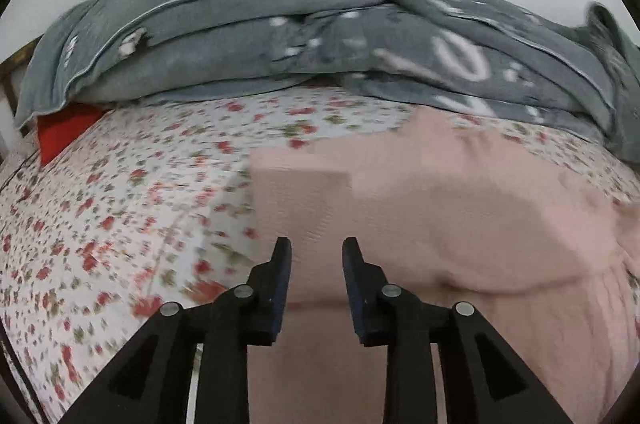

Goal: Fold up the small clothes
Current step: 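Grasp the other sleeve with the right tool and fold it across the body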

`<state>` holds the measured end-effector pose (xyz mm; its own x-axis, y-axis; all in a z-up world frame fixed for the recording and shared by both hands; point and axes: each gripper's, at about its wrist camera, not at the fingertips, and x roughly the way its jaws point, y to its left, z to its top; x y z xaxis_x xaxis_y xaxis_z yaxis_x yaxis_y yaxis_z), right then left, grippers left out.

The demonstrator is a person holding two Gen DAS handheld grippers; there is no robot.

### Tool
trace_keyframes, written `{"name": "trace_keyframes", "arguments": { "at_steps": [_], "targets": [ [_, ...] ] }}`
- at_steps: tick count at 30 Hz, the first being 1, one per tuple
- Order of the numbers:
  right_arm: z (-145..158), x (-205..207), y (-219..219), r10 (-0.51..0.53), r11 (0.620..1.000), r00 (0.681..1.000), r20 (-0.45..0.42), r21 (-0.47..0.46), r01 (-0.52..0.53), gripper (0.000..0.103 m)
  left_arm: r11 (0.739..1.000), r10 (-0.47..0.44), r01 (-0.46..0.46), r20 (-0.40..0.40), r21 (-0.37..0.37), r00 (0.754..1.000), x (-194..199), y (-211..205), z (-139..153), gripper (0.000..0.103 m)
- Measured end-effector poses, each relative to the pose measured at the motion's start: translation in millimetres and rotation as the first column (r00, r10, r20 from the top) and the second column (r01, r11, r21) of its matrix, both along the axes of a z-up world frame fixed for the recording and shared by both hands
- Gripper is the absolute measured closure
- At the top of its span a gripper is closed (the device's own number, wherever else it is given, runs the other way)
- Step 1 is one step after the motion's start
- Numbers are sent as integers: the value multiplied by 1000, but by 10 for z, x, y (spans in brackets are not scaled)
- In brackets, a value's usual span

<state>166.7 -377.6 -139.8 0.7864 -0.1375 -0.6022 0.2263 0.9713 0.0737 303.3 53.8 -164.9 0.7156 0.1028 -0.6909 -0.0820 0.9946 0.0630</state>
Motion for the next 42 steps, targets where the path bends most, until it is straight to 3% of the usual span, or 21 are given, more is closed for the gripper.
{"name": "trace_keyframes", "arguments": {
  "at_steps": [1, 2, 3, 5, 9, 12, 16, 20, 26, 29, 30, 32, 35, 42],
  "targets": [
    [2, -60, -192, -27, 999, 1000, 2, 42, 27, 33, 1000, -24, 24, -4, 8, 1000, -38, -107, -14, 73],
    [8, -79, -314, -45, 997, 999, -1, 68, 45, 39, 999, -39, 39, -8, 18, 999, -62, -188, -29, 64],
    [10, -93, -438, -66, 993, 998, -11, 92, 67, 43, 998, -49, 50, -9, 30, 999, -77, -267, -49, 48],
    [40, -124, -696, -98, 984, 995, -32, 147, 102, 45, 996, -61, 60, 11, 62, 998, -111, -403, -79, 36],
    [52, -152, -985, -114, 980, 993, -28, 161, 117, 45, 987, -84, 81, 20, 137, 996, -94, -558, -156, 36],
    [-64, -106, -1202, -147, 970, 988, -56, 188, 155, 45, 989, -89, 88, 2, 121, 996, -96, -558, -206, 36],
    [-294, 22, -1451, -158, 935, 982, -102, 305, 182, 46, 995, -65, 65, -7, 70, 998, -92, -467, -232, 36],
    [-301, 146, -1543, -156, 925, 980, -125, 328, 190, 46, 997, -42, 43, -5, 61, 999, -99, -430, -243, 36],
    [-330, 314, -1753, -207, 914, 967, -149, 321, 246, 64, 998, -42, 43, -19, 52, 999, -71, -418, -259, 36],
    [-295, 376, -1802, -217, 923, 965, -148, 291, 252, 68, 998, -43, 44, -22, 51, 999, -63, -421, -260, 36],
    [-280, 395, -1790, -218, 930, 965, -144, 270, 250, 78, 998, -43, 44, -24, 55, 999, -62, -429, -261, 35],
    [-241, 427, -1757, -211, 942, 969, -132, 237, 238, 96, 997, -45, 46, -21, 56, 999, -67, -435, -254, 35],
    [-40, 367, -1642, -226, 954, 972, -65, 189, 234, 97, 998, -51, 52, -18, 38, 999, -70, -417, -235, 35],
    [752, 176, -1203, -239, 970, 966, 95, 61, 234, 97, 988, -75, 77, 23, -130, 997, -143, -190, -78, 35]
  ]
}}
